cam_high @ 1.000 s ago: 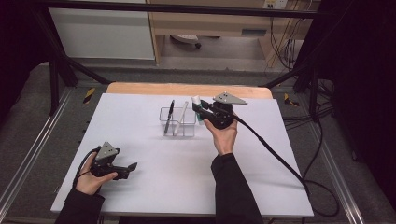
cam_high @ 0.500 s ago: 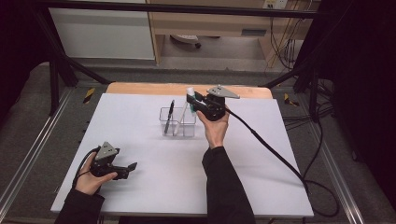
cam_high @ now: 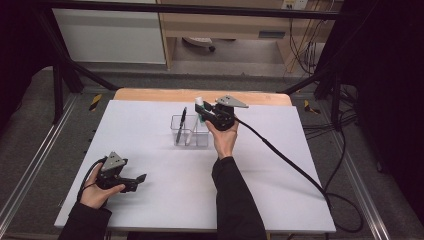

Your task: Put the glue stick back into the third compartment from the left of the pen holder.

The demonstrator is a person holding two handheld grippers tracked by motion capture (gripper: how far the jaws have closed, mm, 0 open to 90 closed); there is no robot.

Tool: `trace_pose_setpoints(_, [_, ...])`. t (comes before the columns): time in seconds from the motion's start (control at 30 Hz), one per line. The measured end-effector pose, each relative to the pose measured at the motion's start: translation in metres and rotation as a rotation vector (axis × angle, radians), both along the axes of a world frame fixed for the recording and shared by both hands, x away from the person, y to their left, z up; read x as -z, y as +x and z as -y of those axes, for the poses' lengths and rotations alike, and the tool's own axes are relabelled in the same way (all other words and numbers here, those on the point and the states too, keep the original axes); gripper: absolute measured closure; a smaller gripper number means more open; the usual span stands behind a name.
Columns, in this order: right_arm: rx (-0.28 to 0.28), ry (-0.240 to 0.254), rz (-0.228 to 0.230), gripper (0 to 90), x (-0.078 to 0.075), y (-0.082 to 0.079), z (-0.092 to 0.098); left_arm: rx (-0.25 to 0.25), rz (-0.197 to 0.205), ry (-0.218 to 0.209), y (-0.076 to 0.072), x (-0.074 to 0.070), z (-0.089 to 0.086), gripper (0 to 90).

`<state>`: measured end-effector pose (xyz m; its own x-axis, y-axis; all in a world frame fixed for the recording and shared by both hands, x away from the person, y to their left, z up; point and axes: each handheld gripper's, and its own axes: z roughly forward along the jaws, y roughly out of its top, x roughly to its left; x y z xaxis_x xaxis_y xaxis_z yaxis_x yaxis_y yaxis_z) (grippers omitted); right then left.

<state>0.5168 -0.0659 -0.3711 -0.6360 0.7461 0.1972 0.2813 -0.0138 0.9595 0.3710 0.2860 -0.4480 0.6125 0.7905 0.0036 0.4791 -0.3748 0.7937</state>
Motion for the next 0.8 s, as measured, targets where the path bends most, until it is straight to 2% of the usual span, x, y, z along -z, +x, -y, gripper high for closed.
trace_pose_setpoints(0.17, [-0.003, -0.009, 0.000, 66.1, 0.010, 0.002, -0.004, -0.002, -0.001, 0.002, 0.000, 0.000, -0.001, 6.3])
trace_pose_setpoints(0.4, [-0.010, -0.016, 0.019, 66.2, 0.011, -0.001, -0.004, -0.001, 0.000, 0.002, 0.000, 0.000, 0.000, 6.3])
trace_pose_setpoints(0.8, [-0.020, -0.021, 0.036, 66.1, 0.023, -0.004, -0.002, 0.001, -0.002, 0.002, 0.000, 0.000, 0.000, 6.3])
